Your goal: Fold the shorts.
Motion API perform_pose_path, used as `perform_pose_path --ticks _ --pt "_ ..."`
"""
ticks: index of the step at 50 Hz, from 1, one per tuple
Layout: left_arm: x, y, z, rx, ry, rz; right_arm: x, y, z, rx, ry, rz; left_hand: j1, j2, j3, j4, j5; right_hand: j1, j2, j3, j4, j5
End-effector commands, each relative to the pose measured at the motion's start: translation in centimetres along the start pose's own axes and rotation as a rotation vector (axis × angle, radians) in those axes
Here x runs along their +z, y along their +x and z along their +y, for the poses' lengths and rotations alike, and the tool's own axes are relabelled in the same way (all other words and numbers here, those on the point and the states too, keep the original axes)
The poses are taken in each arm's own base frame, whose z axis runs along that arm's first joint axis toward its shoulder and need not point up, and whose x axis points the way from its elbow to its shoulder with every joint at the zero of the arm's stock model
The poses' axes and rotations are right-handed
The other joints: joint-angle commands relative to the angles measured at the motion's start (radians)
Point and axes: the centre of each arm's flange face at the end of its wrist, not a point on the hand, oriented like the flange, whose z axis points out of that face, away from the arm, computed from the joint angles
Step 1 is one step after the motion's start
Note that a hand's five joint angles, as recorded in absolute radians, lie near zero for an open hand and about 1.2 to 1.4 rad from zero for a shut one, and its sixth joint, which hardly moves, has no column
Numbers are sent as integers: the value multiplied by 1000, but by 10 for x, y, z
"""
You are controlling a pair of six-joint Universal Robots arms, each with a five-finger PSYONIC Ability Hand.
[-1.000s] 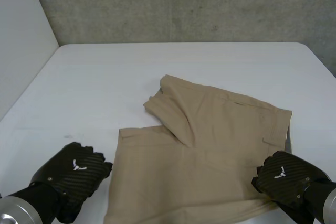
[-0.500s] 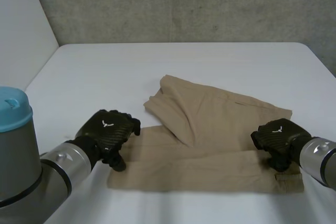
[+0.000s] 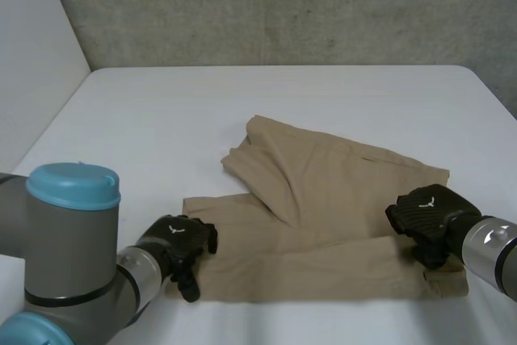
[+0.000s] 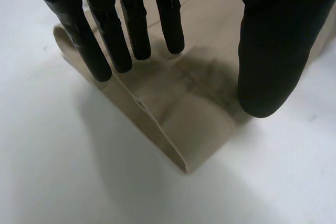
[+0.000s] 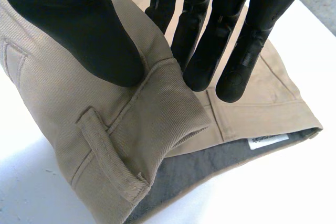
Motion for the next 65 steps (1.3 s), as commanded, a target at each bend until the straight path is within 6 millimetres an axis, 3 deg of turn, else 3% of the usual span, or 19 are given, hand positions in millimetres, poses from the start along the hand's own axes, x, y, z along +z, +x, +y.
perform_pose_path --ticks 1,7,15,22,26,30,35,41,42,49,54,58,60,61,63,64,65 --pt "2 6 3 20 -13 -2 -6 2 -3 -1 20 21 200 195 191 199 199 416 226 187 203 222" --pt "-1 11 3 32 -6 11 -8 1 -2 0 22 23 353 347 343 352 351 416 226 187 203 222" --pt "-5 11 -8 37 57 -13 -11 -1 -2 -5 27 27 755 749 745 754 753 416 226 187 203 222" --pt "-14 3 -38 36 214 -84 -11 2 -4 -13 39 39 881 876 872 880 879 416 226 187 203 222" --pt "-10 0 -68 49 356 -108 -9 8 -10 -24 65 65 881 876 872 880 879 416 226 187 203 222" --pt "14 -3 -98 106 467 -142 -1 20 -18 -40 113 118 881 876 872 880 879 416 226 187 203 222" --pt "68 -4 -137 230 571 -204 34 45 -27 -57 184 227 881 876 872 880 879 416 226 187 203 222" --pt "124 1 -163 320 678 -234 62 75 -34 -61 220 413 881 876 872 880 879 416 226 187 203 222" --pt "138 3 -168 330 717 -237 74 82 -34 -67 233 465 881 876 872 880 879 416 226 187 203 222" --pt "190 10 -166 359 823 -198 124 100 -24 -108 264 612 881 876 872 880 879 416 226 187 203 222" --pt "226 5 -147 373 850 -183 166 92 -14 -242 219 639 881 876 872 880 879 416 226 187 203 222" --pt "236 6 -137 381 863 -183 186 89 -11 -292 232 655 881 876 872 880 879 416 226 187 203 222" --pt "237 5 -137 377 877 -199 190 89 -11 -300 242 666 881 876 872 880 879 -41 -231 -270 -254 -235" --pt "239 5 -136 376 889 -214 191 90 -15 -300 256 684 745 739 735 744 743 -567 -757 -796 -780 -761" --pt "239 4 -134 371 893 -234 188 90 -21 -291 276 695 -83 -88 -93 -84 -85 -801 -990 -1030 -1014 -994" --pt "238 5 -134 370 902 -243 184 91 -26 -286 292 701 -340 -346 -350 -342 -342 -806 -996 -1035 -1019 -1000" --pt "231 3 -141 362 929 -275 172 96 -39 -264 333 726 -268 -273 -277 -269 -269 -806 -996 -1035 -1019 -1000"
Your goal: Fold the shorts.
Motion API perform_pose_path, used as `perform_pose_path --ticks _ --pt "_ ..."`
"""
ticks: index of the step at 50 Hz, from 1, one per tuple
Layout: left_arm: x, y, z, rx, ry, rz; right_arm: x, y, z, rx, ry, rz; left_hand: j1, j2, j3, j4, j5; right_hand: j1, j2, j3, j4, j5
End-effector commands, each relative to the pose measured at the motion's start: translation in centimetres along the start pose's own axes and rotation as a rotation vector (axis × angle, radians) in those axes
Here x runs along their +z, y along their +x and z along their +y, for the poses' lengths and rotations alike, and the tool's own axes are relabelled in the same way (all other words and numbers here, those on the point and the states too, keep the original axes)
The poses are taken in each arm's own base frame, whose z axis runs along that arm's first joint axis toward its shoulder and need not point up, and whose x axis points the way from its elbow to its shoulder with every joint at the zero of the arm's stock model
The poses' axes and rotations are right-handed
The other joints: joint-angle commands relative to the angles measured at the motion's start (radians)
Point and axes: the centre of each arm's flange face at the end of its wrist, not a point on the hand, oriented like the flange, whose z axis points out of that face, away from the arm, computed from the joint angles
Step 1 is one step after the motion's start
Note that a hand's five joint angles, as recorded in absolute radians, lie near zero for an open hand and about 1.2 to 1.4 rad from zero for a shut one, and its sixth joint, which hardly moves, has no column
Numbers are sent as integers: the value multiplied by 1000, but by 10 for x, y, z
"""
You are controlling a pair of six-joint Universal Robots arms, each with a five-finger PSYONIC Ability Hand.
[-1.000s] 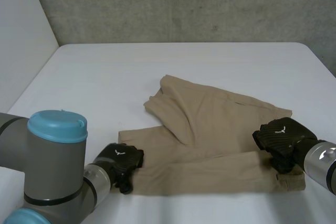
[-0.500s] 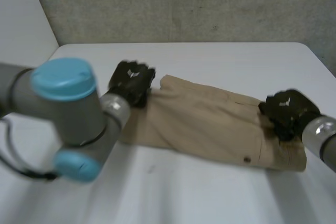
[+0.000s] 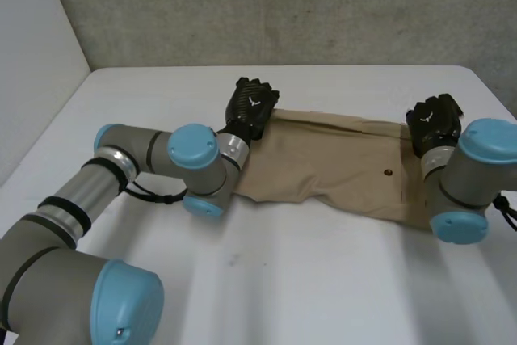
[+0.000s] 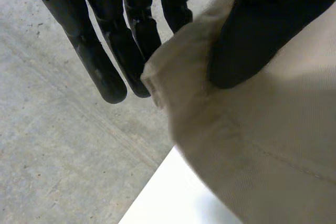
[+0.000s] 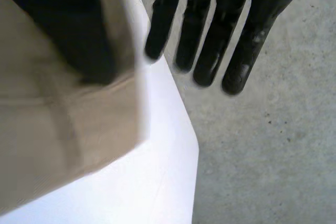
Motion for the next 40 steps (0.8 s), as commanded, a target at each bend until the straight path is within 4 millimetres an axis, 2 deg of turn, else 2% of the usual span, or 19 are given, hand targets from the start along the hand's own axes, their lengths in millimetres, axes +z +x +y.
perform_pose_path --ticks 1,2,3,4,7,10,11,14,18,20,26,27,31,35,40 --pt "0 -10 -7 24 54 -115 2 24 -30 54 93 95 -917 -985 -978 -985 -947 -554 -701 -718 -712 -727" --pt "1 -15 -16 25 71 -136 0 33 -37 77 107 110 -939 -1007 -1000 -1007 -969 -554 -701 -718 -712 -727" --pt "1 -21 -23 25 81 -154 -4 50 -47 128 133 136 -939 -1007 -1000 -1007 -969 -554 -701 -718 -712 -727" --pt "1 -32 -38 26 97 -185 -7 57 -52 153 146 145 -939 -1007 -1000 -1007 -969 -554 -701 -718 -712 -727" --pt "-7 -45 -59 19 101 -204 -21 84 -70 245 182 174 -935 -1004 -996 -1004 -965 -554 -701 -718 -712 -727" --pt "-16 -49 -74 10 91 -195 -35 95 -77 282 177 158 -929 -998 -990 -998 -960 -554 -701 -718 -712 -727" --pt "-24 -52 -83 9 80 -186 -45 97 -78 301 154 125 -909 -977 -970 -977 -939 -554 -701 -718 -712 -727" --pt "-39 -55 -94 6 49 -165 -60 92 -76 320 111 41 -894 -962 -955 -962 -924 -554 -701 -718 -712 -727" --pt "-70 -59 -105 -7 -37 -122 -83 81 -70 386 32 -119 -874 -942 -934 -942 -904 -554 -701 -718 -712 -727" --pt "-89 -61 -107 -37 -113 -99 -98 79 -66 434 -34 -192 -874 -942 -934 -942 -904 -483 -629 -646 -640 -656" --pt "-133 -61 -106 -186 -326 -33 -122 69 -37 537 -258 -326 -874 -942 -934 -942 -904 -415 -562 -578 -572 -588" --pt "-145 -60 -103 -237 -390 -17 -126 64 -30 553 -276 -352 -874 -942 -934 -942 -904 -389 -535 -552 -546 -562" --pt "-173 -55 -95 -338 -521 9 -128 53 -16 572 -252 -362 -874 -942 -934 -942 -904 -274 -421 -437 -432 -447" --pt "-187 -56 -91 -367 -556 3 -120 41 0 566 -233 -321 -876 -945 -937 -945 -907 -192 -339 -355 -349 -365" --pt "-194 -57 -92 -368 -534 -9 -111 32 10 552 -225 -300 -879 -948 -940 -948 -910 -142 -289 -305 -299 -315"
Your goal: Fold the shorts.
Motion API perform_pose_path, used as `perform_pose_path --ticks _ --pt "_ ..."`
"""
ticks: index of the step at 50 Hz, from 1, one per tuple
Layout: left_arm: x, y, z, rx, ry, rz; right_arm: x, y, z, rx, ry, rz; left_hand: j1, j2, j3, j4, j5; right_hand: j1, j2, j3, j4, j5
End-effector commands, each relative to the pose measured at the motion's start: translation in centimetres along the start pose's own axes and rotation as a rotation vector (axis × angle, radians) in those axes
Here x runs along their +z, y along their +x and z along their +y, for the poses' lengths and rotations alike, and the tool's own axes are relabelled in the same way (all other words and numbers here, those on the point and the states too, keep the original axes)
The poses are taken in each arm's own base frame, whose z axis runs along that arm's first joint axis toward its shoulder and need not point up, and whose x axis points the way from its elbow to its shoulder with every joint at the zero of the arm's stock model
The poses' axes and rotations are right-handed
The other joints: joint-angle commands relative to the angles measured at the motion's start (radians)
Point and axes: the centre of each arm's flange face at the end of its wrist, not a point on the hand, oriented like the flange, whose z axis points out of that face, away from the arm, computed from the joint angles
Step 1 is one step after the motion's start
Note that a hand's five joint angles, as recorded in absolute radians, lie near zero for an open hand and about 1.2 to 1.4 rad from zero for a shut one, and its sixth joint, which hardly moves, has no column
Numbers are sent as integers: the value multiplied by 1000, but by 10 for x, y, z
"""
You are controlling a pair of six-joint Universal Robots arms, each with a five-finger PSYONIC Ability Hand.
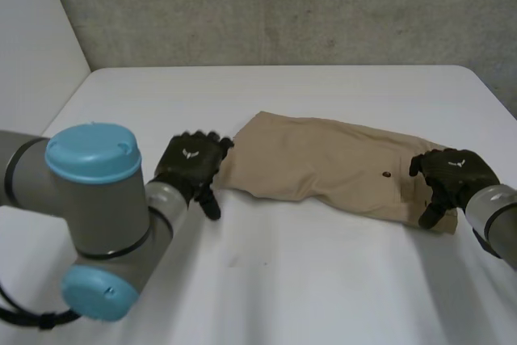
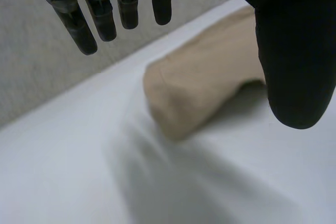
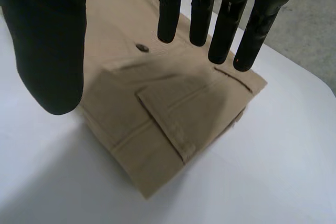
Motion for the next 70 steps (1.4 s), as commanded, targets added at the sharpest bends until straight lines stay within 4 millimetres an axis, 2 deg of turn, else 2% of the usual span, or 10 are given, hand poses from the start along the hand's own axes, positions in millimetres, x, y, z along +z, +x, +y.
perform_pose_path --ticks 1,7,10,28,38,44,49,55,62,70 --pt "-11 -3 8 -19 14 -9 21 2 17 -26 33 41 30 31 24 31 16 210 154 144 146 160" --pt "-14 -3 7 -21 46 -14 24 3 23 -56 16 46 27 28 22 28 13 465 409 398 400 415" --pt "-15 -3 8 -21 44 -14 26 6 22 -61 24 59 27 28 22 28 13 1017 961 950 952 966" --pt "-37 -23 -5 -35 81 -68 29 107 -14 -434 -9 337 9 11 4 10 -5 1019 964 953 955 969" --pt "-41 -35 -4 -49 78 -105 21 -4 -93 -598 315 132 3 5 -2 5 -11 1019 964 953 955 969" --pt "-41 -35 -4 -47 79 -104 -8 -130 -67 -695 422 -268 1 2 -5 2 -14 1019 964 953 955 969" --pt "-38 -36 -11 -47 105 -107 -22 -160 -36 -712 399 -440 1 2 -5 2 -14 459 403 393 394 409" --pt "-24 -38 -34 -44 188 -114 -30 -144 -59 -596 436 -395 12 14 7 13 -2 -202 -258 -269 -267 -252" --pt "8 -29 -66 -48 283 -94 -29 -67 -110 -178 476 -240 21 23 16 22 7 -202 -258 -269 -267 -252" --pt "30 28 -80 -35 322 35 -10 -32 -114 53 414 -211 30 31 24 31 16 -202 -258 -269 -267 -252"
